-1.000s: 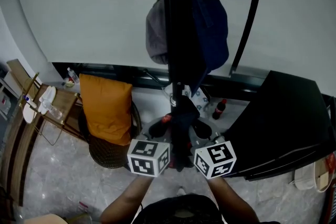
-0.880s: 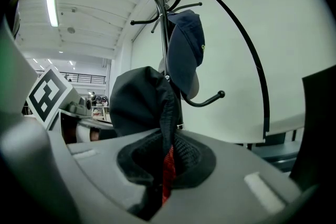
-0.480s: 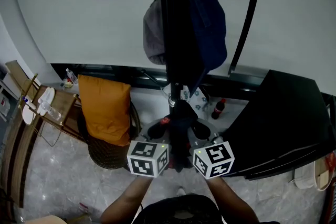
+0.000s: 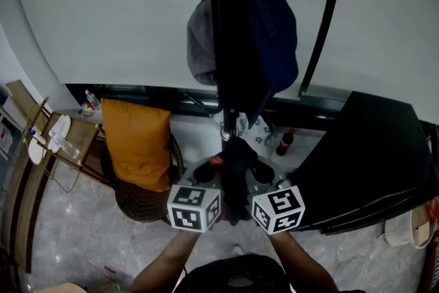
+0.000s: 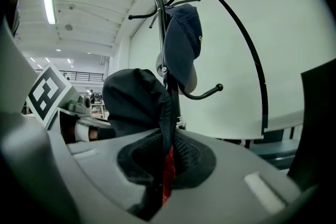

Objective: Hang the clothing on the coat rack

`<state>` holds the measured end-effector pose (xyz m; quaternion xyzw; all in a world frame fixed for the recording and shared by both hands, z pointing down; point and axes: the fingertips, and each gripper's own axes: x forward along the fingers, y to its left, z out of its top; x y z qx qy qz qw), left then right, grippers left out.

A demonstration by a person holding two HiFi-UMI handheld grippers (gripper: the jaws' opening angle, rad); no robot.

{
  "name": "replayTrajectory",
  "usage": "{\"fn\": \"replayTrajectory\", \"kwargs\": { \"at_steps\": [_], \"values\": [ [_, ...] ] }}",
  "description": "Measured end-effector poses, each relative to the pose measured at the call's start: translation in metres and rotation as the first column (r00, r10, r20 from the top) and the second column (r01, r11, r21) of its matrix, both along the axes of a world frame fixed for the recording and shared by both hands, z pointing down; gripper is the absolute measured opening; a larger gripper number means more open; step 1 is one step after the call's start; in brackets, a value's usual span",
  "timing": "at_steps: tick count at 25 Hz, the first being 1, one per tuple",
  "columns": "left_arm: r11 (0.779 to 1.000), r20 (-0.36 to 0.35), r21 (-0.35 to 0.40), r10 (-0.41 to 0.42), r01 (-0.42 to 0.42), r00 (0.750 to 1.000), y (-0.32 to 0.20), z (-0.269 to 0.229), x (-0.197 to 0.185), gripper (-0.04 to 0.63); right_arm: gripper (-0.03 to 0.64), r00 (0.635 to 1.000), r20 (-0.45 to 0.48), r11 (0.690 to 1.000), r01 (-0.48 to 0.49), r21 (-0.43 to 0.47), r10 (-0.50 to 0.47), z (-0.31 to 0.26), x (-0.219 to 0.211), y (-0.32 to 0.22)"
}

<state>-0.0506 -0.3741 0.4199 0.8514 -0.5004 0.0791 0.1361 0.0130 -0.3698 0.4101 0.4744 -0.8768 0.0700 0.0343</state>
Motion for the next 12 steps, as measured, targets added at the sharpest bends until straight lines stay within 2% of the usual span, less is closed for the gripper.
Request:
{"fn": "replayTrajectory", "kwargs": {
  "at_steps": [12],
  "values": [
    [1.0, -0.006, -0.008, 0.017, -0.017, 1.0, 0.0009, 0.0055, 0.0022, 0.035, 0.02, 1.0, -0.001, 1.0, -0.007, -0.011, 0.007, 0.0064, -0.0003, 0.0011]
  ]
}}
